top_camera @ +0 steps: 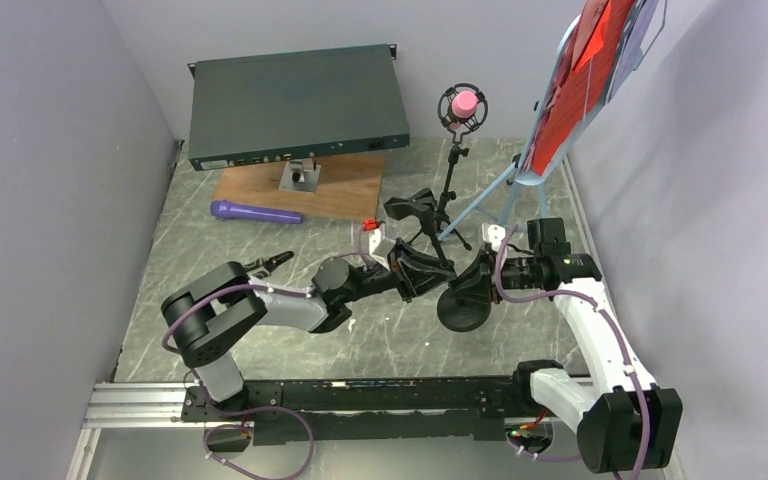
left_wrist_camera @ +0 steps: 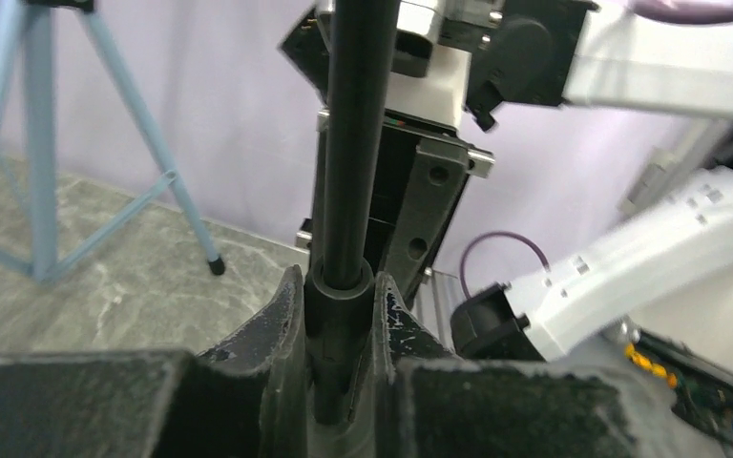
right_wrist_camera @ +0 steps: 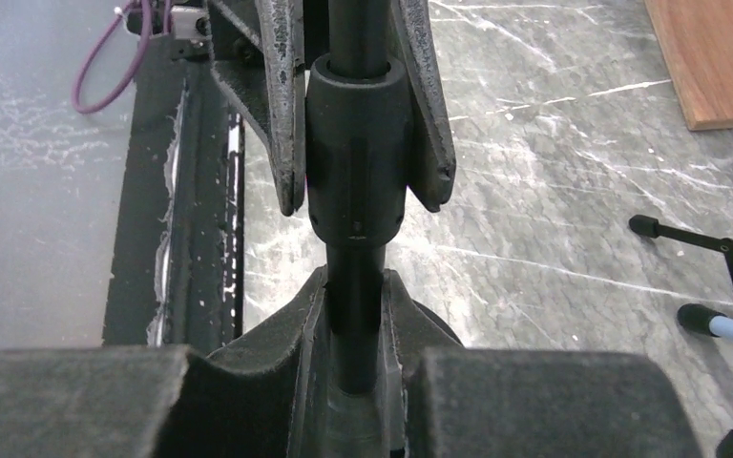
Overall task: Pack up the instrument practice props
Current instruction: Unscrew the knob on the microphone stand.
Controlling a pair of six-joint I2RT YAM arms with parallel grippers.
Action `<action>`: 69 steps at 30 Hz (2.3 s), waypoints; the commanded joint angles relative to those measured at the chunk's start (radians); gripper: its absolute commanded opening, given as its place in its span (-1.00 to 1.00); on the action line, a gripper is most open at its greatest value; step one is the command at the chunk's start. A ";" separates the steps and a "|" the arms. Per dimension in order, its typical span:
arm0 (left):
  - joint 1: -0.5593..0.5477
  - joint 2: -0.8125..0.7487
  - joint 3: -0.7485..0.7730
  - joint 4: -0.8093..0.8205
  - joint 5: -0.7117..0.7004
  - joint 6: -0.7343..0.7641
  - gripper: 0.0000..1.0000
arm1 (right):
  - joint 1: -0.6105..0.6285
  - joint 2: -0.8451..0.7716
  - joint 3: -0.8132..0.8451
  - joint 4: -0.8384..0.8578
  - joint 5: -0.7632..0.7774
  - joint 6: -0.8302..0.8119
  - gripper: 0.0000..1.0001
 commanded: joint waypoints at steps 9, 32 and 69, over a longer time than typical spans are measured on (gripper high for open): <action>-0.280 -0.282 0.335 -1.297 -1.027 -0.594 -1.00 | 0.008 -0.021 -0.025 0.287 -0.025 0.292 -1.00; -0.286 -0.473 0.019 -0.789 -0.759 0.067 0.99 | 0.009 -0.021 -0.014 0.187 -0.075 0.143 -1.00; -0.077 -0.080 -0.106 0.106 -0.226 0.152 0.23 | 0.008 -0.015 -0.010 0.063 -0.112 -0.029 -1.00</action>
